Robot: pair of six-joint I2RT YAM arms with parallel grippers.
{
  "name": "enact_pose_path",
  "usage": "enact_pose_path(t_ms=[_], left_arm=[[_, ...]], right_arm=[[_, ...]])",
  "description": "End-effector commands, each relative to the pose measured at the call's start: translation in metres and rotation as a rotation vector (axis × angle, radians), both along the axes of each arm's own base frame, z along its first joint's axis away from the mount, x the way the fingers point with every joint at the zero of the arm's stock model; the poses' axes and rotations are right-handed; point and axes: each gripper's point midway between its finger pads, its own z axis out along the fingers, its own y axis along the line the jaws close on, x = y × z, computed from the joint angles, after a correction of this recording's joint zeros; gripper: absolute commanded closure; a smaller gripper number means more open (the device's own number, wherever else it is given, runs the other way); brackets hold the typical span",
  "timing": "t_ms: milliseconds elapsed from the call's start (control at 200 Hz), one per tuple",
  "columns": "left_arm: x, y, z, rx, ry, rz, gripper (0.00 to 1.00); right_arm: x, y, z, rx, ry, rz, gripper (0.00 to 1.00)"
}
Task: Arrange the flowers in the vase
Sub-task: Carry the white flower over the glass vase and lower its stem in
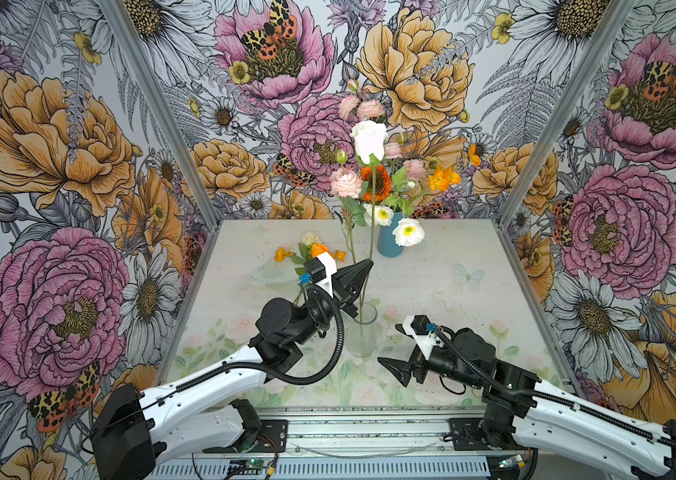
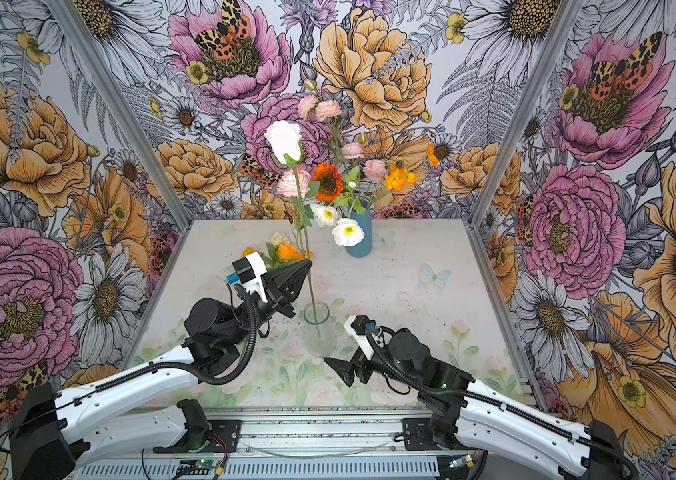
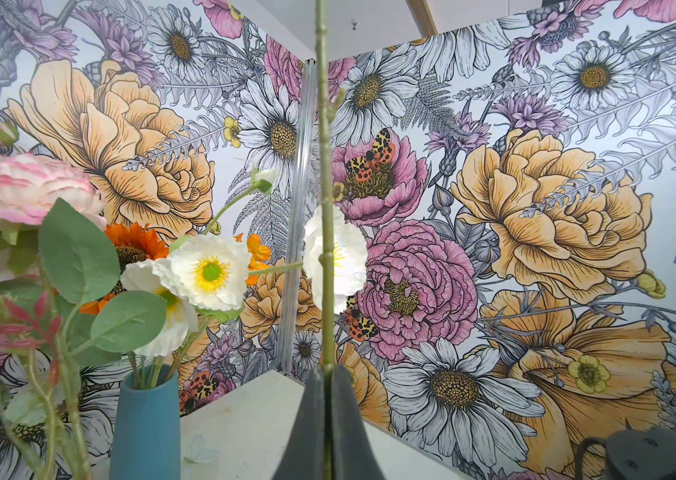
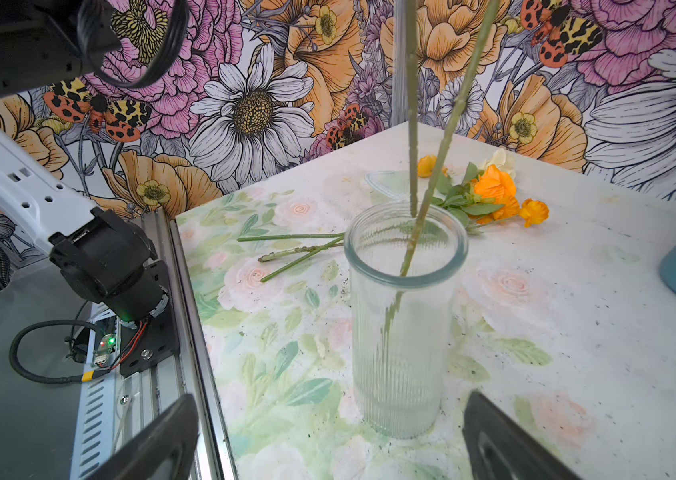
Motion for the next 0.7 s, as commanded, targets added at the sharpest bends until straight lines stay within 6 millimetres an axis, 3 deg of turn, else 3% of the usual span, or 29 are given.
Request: enact_pose_path(t_ms=[0, 490, 691], left_arm=[[-0.010, -0.006, -0.021, 0.077, -0.013, -0.039, 1.00], [0.002, -0.005, -0.100, 0.225, 0.052, -0.053, 1.00], [0.007, -0.007, -0.121, 0.255, 0.092, -0.048, 1.00]], right_arm=[[0.001, 0.003, 0.003, -0.001, -0.009, 0.015, 0.01], [0.001, 0.006, 0.001, -0.006, 0.004, 0.018, 0.00], [0.002, 0.009, -0.001, -0.009, 0.011, 0.026, 0.00]])
